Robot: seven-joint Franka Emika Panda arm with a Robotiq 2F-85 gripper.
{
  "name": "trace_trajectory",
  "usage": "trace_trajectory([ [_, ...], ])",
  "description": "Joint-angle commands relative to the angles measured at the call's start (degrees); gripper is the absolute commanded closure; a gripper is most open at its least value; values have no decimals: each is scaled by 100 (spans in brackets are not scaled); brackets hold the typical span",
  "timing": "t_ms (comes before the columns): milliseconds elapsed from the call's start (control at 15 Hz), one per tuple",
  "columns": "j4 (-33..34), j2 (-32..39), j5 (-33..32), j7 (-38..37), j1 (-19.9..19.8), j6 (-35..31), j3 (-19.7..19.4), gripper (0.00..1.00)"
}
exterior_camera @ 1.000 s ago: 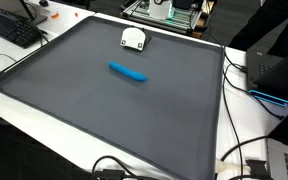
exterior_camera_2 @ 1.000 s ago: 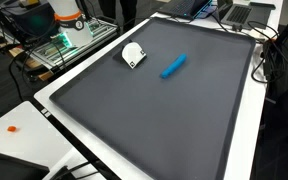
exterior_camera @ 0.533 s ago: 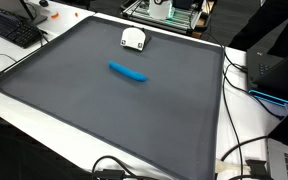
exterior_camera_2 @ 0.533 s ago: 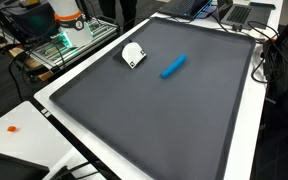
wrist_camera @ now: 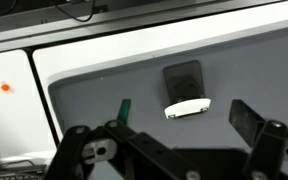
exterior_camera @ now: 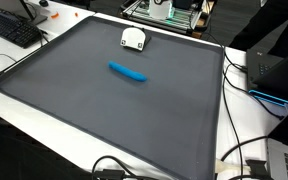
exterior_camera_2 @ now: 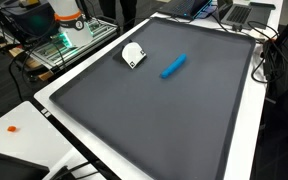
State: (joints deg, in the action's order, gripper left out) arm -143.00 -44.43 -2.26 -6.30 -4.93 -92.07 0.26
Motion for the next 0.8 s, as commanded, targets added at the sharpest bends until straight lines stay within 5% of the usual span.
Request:
trace_trajectory([
  [0,-181,119,763,-1053,-11,-26,237,0],
  [333,-620,193,1870,-2285,-76,-607,538,0],
  [667,-1267,116,2478,-3284,-132,-2123,936,0],
  [733,-953,266,2266,-2950,-21,-1670,720,0],
])
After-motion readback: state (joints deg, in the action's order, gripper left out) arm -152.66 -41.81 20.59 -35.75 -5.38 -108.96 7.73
